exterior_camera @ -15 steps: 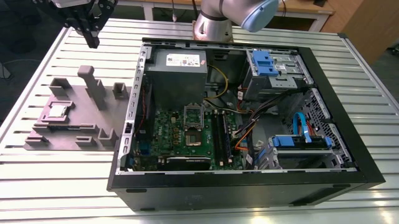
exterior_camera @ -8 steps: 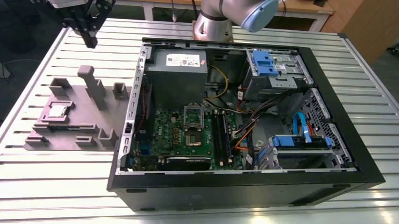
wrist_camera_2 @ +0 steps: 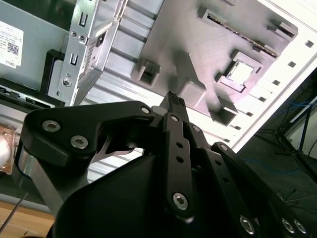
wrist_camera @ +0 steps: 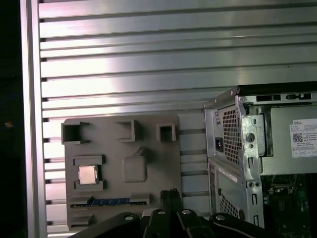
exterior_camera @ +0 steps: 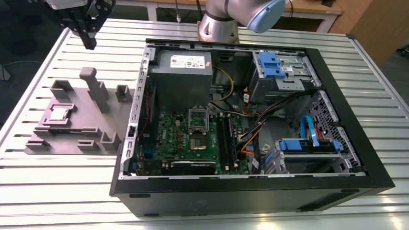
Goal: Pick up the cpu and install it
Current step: 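Reach for the cpu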
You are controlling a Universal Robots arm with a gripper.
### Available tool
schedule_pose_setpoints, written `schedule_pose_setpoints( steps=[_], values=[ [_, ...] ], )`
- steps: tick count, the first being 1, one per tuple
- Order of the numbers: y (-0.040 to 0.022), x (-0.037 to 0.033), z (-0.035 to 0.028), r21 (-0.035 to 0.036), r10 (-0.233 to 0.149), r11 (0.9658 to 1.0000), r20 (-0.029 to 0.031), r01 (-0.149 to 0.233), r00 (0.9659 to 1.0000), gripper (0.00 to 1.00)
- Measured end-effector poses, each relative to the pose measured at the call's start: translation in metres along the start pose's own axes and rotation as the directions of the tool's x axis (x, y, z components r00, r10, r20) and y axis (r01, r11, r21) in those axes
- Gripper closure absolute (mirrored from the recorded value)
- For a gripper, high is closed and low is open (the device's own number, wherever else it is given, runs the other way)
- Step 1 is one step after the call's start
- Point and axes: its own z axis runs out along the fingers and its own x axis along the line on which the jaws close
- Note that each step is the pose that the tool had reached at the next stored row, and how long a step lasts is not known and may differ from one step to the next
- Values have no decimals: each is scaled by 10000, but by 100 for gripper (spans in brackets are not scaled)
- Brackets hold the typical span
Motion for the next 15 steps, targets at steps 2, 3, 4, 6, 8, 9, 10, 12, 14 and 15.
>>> schedule_pose_setpoints(
  steps=[2,3,4,6,8,9,10,12,14,15],
  values=[
    [-2,8,3,3,1,10000,-47,-1,10000,89],
    [-3,13,3,4,-2,10000,-49,2,10000,89],
    [-4,20,3,4,-4,10000,-49,4,10000,89],
    [-6,50,4,3,-4,10000,-48,4,10000,89],
    [-9,89,5,3,-5,10000,-49,5,10000,89],
    [-10,108,4,3,-4,10000,-49,4,10000,89],
    [-12,127,4,4,-3,10000,-50,3,10000,89],
    [-15,167,5,3,-4,10000,-49,4,10000,89],
    [-18,208,5,4,-3,10000,-50,3,10000,89],
    [-19,226,6,4,-3,10000,-50,3,10000,89]
  ],
)
